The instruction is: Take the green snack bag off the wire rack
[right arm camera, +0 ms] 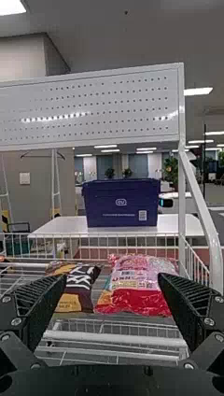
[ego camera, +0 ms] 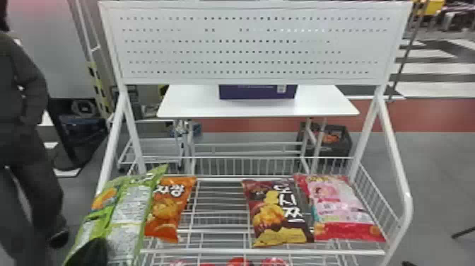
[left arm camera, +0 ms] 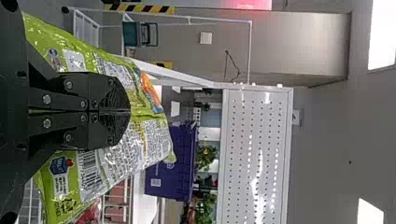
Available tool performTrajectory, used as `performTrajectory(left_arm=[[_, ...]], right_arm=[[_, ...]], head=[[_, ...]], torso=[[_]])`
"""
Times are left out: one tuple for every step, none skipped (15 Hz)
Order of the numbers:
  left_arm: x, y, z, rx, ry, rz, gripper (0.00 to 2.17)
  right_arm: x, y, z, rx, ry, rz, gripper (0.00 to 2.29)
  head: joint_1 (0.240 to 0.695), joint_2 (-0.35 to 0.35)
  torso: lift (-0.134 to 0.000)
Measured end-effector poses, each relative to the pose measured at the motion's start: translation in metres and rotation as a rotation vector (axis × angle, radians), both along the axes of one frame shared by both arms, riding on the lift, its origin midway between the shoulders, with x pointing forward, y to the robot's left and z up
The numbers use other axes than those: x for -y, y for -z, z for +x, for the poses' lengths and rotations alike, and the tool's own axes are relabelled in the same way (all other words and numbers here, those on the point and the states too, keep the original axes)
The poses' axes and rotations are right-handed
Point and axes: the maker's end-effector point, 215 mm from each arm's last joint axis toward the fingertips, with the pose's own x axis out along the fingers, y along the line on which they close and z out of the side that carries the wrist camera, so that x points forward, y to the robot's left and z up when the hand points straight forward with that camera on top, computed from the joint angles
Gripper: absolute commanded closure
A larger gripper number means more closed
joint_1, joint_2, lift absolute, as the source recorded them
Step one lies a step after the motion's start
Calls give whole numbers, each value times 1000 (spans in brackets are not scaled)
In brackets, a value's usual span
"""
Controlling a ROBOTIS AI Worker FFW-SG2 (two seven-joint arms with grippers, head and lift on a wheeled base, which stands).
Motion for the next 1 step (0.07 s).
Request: performTrajectory(left_arm=[[0,0,-1,0,2,0,1801]], right_arm=[[0,-1,-1,1,0,1,167]], head=[[499,0]], torso=[[0]])
